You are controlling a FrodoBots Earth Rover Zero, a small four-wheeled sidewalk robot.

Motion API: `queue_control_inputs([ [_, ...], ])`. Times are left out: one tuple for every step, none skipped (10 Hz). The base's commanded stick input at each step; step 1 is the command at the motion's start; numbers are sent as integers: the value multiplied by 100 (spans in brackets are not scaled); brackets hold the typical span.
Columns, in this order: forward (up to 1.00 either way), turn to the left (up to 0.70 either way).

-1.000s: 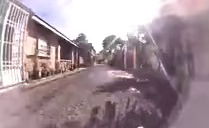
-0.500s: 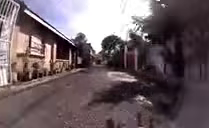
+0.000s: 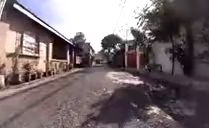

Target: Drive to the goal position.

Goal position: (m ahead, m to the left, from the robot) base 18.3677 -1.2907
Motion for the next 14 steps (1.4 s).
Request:
queue_control_inputs([
  [100, 0],
  [100, 0],
  [100, 0],
  [100, 0],
  [100, 0],
  [100, 0],
  [100, 0],
  [100, 0],
  [100, 0],
  [100, 0],
  [100, 0],
  [100, 0],
  [100, 0],
  [100, 0],
])
